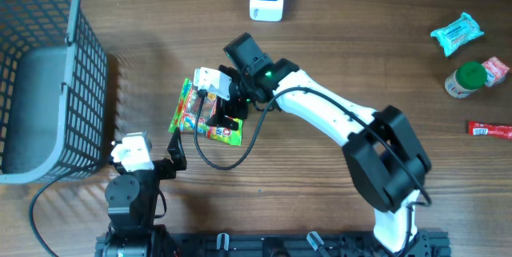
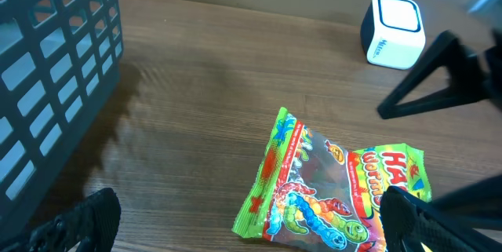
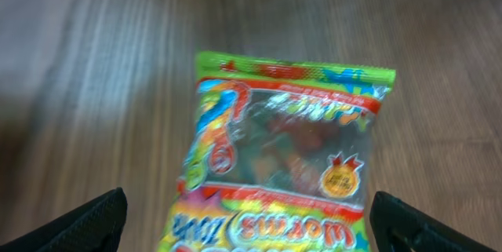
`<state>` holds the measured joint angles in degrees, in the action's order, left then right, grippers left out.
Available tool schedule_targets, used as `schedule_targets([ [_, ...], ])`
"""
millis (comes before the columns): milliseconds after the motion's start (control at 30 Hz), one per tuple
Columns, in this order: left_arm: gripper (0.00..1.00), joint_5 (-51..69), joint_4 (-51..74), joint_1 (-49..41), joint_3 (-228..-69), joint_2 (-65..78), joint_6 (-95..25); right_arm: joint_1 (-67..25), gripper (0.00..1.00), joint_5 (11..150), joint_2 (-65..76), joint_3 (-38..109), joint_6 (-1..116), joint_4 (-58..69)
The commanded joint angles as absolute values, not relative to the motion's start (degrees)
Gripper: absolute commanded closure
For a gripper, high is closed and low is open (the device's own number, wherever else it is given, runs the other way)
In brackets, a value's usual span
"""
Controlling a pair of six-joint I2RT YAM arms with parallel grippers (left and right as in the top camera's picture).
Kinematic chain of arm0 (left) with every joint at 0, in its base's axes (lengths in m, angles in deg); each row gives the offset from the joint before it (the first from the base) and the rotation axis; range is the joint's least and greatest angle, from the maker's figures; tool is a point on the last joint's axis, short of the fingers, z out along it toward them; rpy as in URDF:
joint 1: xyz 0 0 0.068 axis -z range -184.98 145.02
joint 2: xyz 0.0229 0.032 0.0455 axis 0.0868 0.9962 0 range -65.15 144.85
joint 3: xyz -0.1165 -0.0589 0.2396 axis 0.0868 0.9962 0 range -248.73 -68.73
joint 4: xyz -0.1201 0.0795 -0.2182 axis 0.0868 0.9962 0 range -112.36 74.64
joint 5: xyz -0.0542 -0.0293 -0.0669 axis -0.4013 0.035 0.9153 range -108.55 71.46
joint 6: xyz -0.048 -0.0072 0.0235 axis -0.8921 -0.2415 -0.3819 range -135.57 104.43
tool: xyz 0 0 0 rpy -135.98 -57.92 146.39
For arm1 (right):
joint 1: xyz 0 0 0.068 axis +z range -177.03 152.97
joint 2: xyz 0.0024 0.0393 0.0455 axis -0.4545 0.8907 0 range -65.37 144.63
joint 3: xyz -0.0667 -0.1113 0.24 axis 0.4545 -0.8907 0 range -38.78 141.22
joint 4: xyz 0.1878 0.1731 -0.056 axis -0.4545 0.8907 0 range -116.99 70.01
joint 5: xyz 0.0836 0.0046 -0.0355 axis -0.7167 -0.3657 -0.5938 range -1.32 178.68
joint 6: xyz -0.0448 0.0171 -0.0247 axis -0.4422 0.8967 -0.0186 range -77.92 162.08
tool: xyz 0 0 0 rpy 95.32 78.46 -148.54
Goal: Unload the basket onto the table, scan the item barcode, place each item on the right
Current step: 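Move the right gripper over the Haribo bag and grasp it, then lift the Haribo bag with the right gripper toward the scanner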
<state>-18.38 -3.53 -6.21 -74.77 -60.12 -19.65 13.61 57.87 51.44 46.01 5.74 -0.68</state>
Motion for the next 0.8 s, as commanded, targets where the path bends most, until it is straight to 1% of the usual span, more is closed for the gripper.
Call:
schedule_targets([
  [0,0.0,-17.7,-3.8,-6.0,-74.5,-60.2,-18.8,14.2,0.0,59.1,57.7,46.0,4.7,-3.0],
  [133,0.0,-17.7,-3.8,-6.0,-74.5,-60.2,-18.8,16.5,0.0,59.8,59.8,46.0,4.5,-3.3],
  [300,0.0,-17.7,-3.8,-6.0,-74.5,-60.2,-18.8,20.3,0.01,69.9,64.1,46.0,4.8,-3.7],
  [333,0.0,-17.7,-3.8,-6.0,-74.5,-60.2,-18.8,20.7,0.05,71.3,65.2,46.0,5.3,-3.5],
  [400,0.0,-17.7,-3.8,-6.0,-74.5,-60.2,-18.8,20.7,0.18,72.9,66.4,46.0,7.6,-3.7],
  [433,0.0,-17.7,-3.8,-6.0,-74.5,-60.2,-18.8,20.4,0.28,74.1,66.4,46.0,9.0,-3.9],
  [467,0.0,-17.7,-3.8,-6.0,-74.5,-60.2,-18.8,20.0,0.35,74.8,66.2,46.1,10.8,-4.1],
  [500,0.0,-17.7,-3.8,-6.0,-74.5,-60.2,-18.8,19.6,0.46,74.9,65.9,46.7,12.9,-4.0],
  [567,0.0,-17.7,-3.8,-6.0,-74.5,-60.2,-18.8,18.3,0.76,74.7,64.2,48.6,19.8,-2.6],
  [600,0.0,-17.7,-3.8,-6.0,-74.5,-60.2,-18.8,17.7,0.96,74.1,62.9,49.8,23.2,-1.0],
  [667,0.0,-17.7,-3.8,-6.0,-74.5,-60.2,-18.8,16.2,0.96,70.5,58.9,52.4,30.5,4.5],
  [733,0.0,-17.7,-3.8,-6.0,-74.5,-60.2,-18.8,13.7,0.96,63.9,54.9,55.9,44.7,12.5],
  [767,0.0,-17.7,-3.8,-6.0,-74.5,-60.2,-18.8,11.6,0.96,57.4,52.8,57.0,51.1,16.9],
])
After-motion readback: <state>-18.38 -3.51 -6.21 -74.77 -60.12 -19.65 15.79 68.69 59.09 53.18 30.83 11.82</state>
